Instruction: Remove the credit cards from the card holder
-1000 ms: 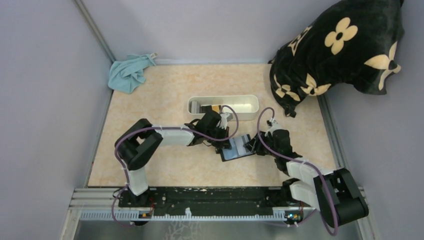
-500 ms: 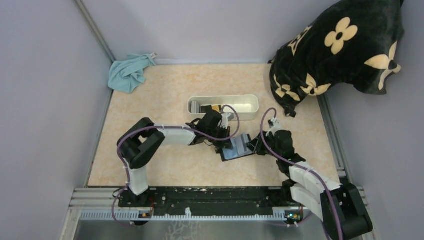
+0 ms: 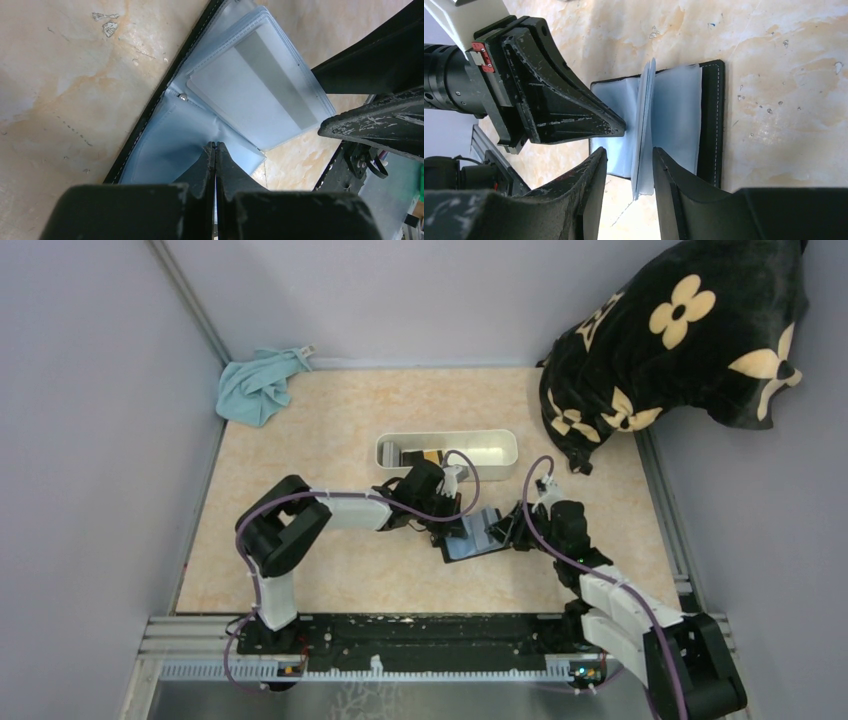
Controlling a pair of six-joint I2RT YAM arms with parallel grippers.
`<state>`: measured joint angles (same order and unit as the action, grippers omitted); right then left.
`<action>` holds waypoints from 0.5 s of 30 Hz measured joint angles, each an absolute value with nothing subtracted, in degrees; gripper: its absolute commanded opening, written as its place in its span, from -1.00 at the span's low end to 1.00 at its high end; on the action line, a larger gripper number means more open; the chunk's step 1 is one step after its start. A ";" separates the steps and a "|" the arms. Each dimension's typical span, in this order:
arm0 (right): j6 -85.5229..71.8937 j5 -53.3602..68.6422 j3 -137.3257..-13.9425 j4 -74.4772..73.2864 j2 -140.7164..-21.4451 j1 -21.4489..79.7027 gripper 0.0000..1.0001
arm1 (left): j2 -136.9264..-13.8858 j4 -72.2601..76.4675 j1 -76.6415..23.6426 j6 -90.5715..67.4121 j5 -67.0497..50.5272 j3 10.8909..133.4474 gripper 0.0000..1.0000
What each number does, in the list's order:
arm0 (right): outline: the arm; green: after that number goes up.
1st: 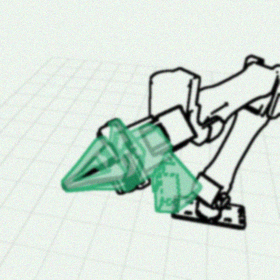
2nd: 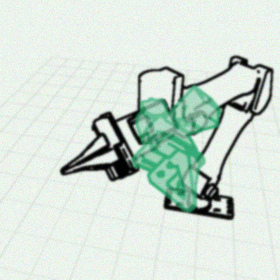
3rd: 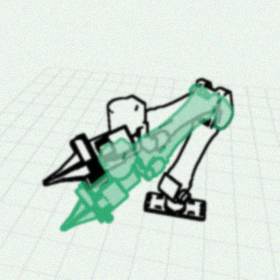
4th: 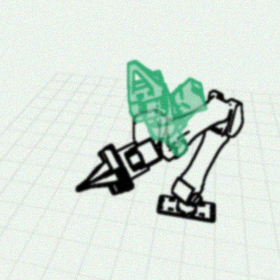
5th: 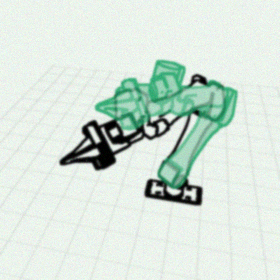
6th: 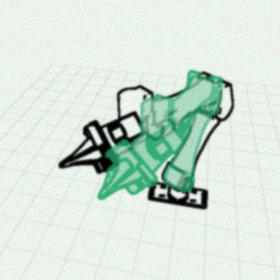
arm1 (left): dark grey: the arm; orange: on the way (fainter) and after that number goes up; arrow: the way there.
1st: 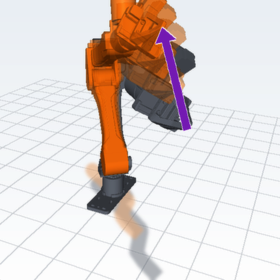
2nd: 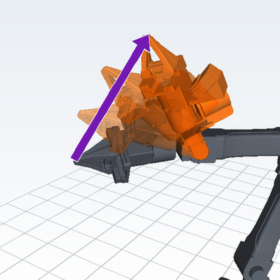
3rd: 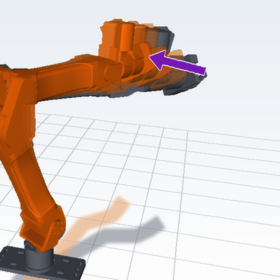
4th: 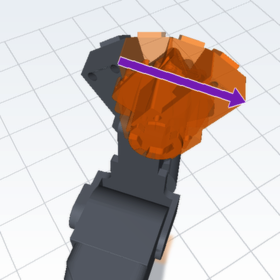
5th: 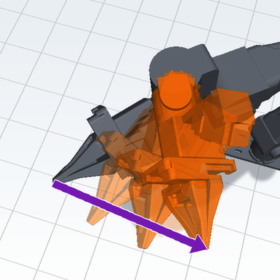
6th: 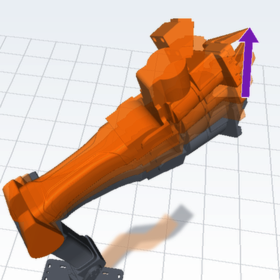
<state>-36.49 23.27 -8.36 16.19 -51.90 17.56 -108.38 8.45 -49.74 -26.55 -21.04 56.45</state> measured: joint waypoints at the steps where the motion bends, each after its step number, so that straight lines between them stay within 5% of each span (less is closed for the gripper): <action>1: -36.56 23.29 -8.36 16.16 -51.75 17.63 -0.20 | -108.44 8.60 -49.74 -26.59 -21.10 56.45 -1.00; 15: -34.87 18.94 -9.87 9.82 -47.94 17.89 -0.16 | -108.62 8.91 -49.74 -26.96 -21.34 56.45 -1.00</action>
<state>-34.87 18.94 -9.87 9.82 -47.94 17.89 -108.62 8.91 -49.74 -26.96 -21.34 56.45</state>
